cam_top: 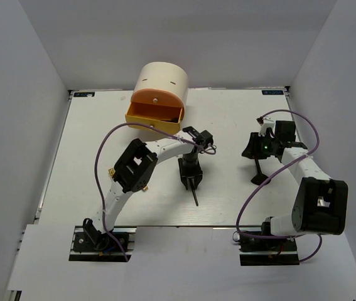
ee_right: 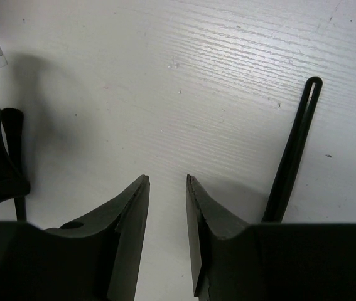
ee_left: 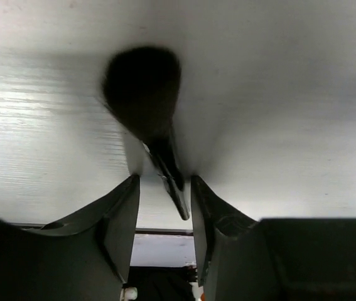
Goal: Organize the makeup
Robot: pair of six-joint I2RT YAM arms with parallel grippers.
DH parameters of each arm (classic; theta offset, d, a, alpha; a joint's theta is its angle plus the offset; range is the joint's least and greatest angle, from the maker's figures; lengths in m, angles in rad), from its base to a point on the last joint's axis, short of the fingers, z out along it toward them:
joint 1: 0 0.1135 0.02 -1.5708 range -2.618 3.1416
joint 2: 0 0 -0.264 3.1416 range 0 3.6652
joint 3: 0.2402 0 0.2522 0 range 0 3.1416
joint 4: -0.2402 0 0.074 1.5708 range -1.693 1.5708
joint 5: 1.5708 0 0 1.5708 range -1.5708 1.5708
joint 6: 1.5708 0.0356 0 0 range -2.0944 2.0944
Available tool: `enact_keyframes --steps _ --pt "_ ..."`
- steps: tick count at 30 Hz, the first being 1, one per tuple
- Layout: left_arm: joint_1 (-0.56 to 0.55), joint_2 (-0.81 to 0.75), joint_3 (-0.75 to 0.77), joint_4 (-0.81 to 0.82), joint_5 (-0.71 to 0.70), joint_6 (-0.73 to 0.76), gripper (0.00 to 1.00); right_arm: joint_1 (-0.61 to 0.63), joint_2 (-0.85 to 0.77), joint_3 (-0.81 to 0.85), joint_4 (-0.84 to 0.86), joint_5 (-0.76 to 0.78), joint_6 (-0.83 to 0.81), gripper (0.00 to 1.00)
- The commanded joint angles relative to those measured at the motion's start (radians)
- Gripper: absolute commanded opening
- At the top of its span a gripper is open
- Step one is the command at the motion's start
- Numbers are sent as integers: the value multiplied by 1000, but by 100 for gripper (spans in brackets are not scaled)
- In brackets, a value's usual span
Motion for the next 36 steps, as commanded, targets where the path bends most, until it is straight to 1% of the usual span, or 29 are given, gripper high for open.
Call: enact_keyframes --steps 1,4,5,6,7,10,11,12,15,17,18,20,21,22,26,29,31,32,33,34,35,36 --pt "3 31 -68 45 -144 45 48 0 -25 3 -14 -8 -26 36" --pt "3 31 -99 69 -147 50 38 -1 -32 13 -22 13 -42 36" --pt "3 28 -106 74 -149 53 31 -3 -32 20 -23 21 -45 36" --pt "3 27 -111 78 -155 62 27 -4 -32 23 -25 33 -46 36" --pt "3 19 -123 88 -156 67 20 -4 -32 29 -26 39 -46 36" --pt "3 2 -139 112 -156 96 11 -7 -29 38 -29 45 -46 36" --pt "3 -15 -136 114 -161 102 4 -12 -28 43 -31 53 -46 36" --pt "3 -27 -130 121 -175 117 2 -14 -28 46 -31 58 -49 36" --pt "3 -96 -79 147 -199 172 0 -17 -25 61 -40 79 -58 36" --pt "3 -137 -17 173 -178 231 0 -20 -25 70 -43 93 -78 38" --pt "3 -189 4 216 -166 304 0 -24 -27 75 -42 102 -84 40" --pt "3 -248 37 271 -141 370 0 -24 -22 79 -40 107 -98 42" --pt "3 -278 39 328 -138 415 0 -24 -19 81 -42 108 -101 42" --pt "3 -333 38 351 -132 430 0 -24 -13 89 -43 108 -104 42" --pt "63 -398 88 384 -132 444 0 -24 1 104 -43 114 -109 42" --pt "107 -441 114 408 -132 404 0 -23 4 115 -43 117 -118 41" --pt "144 -501 75 475 -141 331 0 -23 5 119 -43 122 -124 41" --pt "155 -524 55 521 -149 264 0 -23 5 119 -45 125 -127 41" --pt "167 -541 9 537 -203 219 0 -23 7 121 -43 127 -132 42" --pt "180 -562 -19 554 -224 170 0 -23 8 119 -42 127 -134 41" --pt "201 -603 -49 583 -247 60 0 -21 8 118 -42 130 -137 41" --pt "201 -625 -117 580 -356 -14 0 -20 10 116 -37 133 -138 41"
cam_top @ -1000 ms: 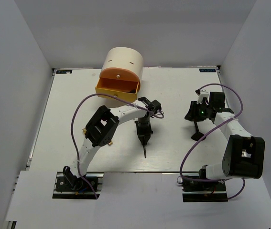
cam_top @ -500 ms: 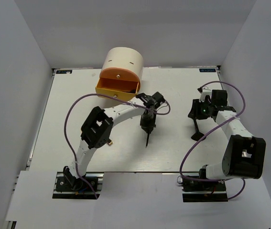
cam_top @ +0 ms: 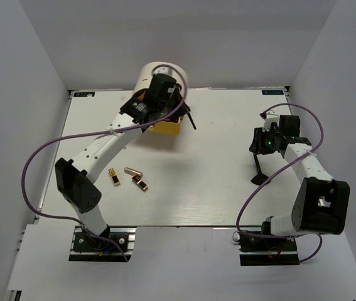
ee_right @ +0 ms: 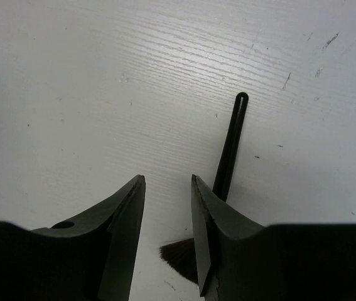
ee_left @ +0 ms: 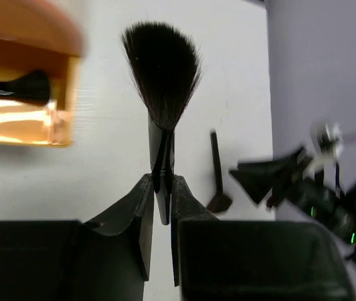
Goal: Organize the makeup
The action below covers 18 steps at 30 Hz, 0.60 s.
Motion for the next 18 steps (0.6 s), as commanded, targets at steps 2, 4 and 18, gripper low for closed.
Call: enact_keyframes --steps 2,4,18 --pt "46 -133 -186 43 -246 -473 0 1 6 29 22 20 -26 41" --pt "61 -179 -302 59 -338 -609 0 -1 9 27 28 25 -31 41" --pt "197 -155 -425 372 -281 -927 0 1 -25 -46 67 43 -41 42"
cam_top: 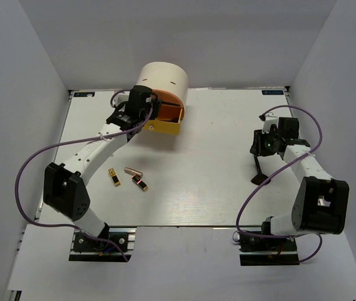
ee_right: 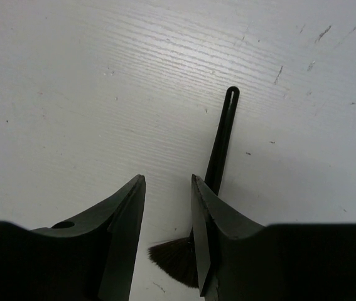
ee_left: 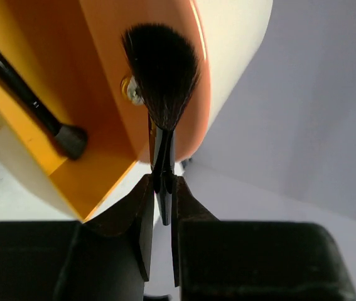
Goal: Organize the makeup
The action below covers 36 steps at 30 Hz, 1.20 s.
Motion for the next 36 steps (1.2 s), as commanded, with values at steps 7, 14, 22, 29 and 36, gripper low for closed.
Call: enact_keyframes --steps 7,14,22,29,36 --pt "63 74 48 -8 59 -106 0 0 -35 -29 46 27 -14 43" --pt "72 114 74 -3 97 -104 39 -1 -27 -15 43 29 -14 48" --pt "81 68 46 17 139 -78 58 3 15 4 28 104 -36 56" --pt "81 -40 -7 176 224 180 38 3 106 44 0 187 -59 53" --pt "81 -180 -58 281 475 781 53 8 209 84 -24 201 -62 50"
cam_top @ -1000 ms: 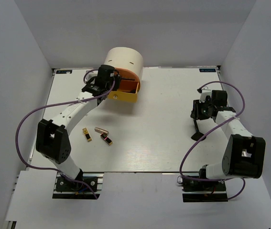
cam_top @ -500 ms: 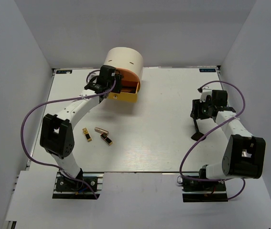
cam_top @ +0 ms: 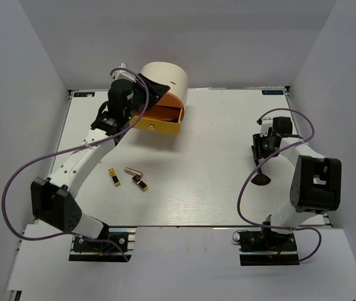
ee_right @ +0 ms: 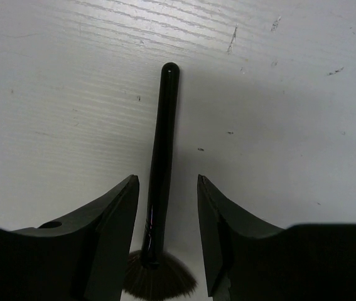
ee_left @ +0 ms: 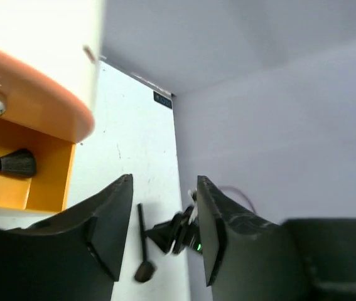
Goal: Organize the makeup
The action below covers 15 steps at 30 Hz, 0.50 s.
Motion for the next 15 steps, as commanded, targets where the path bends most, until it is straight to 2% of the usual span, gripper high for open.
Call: enact_keyframes --steps 1,2,9,15 --pt "3 -136 -22 -50 94 302 56 5 40 42 -25 13 -18 48" --pt "3 -162 -62 -103 56 326 58 7 46 39 -23 10 -21 47" --pt "3 -471 -347 -206 -130 317 65 24 93 3 -3 41 -39 38" --pt "3 -630 -473 -300 -225 279 67 40 109 -16 18 62 -72 13"
